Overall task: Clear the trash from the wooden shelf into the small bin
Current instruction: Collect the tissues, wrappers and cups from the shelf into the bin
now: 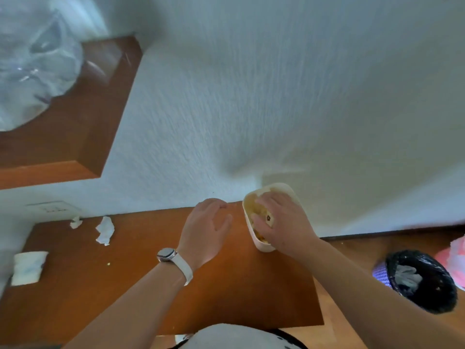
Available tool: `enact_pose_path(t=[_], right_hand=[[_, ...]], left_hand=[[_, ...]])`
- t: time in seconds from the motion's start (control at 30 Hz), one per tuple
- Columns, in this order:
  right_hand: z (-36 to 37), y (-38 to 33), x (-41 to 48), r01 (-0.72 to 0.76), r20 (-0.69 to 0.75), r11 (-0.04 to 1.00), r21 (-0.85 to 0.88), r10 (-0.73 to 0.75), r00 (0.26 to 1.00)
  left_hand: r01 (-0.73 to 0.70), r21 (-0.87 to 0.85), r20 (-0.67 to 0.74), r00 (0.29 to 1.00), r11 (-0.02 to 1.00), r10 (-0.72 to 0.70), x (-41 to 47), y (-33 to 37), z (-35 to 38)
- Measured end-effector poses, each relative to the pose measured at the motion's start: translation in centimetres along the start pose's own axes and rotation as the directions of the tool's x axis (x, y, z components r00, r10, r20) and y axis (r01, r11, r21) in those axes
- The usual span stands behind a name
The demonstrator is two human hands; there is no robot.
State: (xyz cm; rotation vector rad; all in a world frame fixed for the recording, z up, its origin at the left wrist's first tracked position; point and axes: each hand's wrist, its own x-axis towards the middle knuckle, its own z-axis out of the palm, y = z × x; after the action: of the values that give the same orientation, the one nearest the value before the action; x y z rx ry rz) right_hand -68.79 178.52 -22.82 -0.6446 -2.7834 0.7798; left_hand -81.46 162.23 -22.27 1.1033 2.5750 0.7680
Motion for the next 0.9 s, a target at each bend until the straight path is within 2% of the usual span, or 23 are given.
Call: enact_pose_path(t=[0.2,0.3,0.4,0.9], right_hand=[[2.5,-4.2,1.8,0.227,0.129,0.967,-0.118,-0.212,0.969],[3.9,-6.5,2.5,0.276,0.209,0.950,-0.148,-0.243,0.947],[5.6,-9.1,3.1,0.335,0.230,0.925,-0.179,-0.292,0.928],[17.5,-27.7,5.0,0.426,0.421,0.865,-0.266,-0.293,0.858]], left_hand=[[0.010,0.192,-0.008,1.000,0.981,-0.009,-3.0,-4.9,-2.6],[0.028,0.250,-0.019,1.000,0.968,-0.024,-4.4,-7.6,-4.0],[0.049,0.270,-0.045,0.998,0.962,-0.038,-5.7,-10.3,-5.5],[0.218,0.294,-0.160,0.971,0.931,-0.177,-14.8,-29.4,-15.6]])
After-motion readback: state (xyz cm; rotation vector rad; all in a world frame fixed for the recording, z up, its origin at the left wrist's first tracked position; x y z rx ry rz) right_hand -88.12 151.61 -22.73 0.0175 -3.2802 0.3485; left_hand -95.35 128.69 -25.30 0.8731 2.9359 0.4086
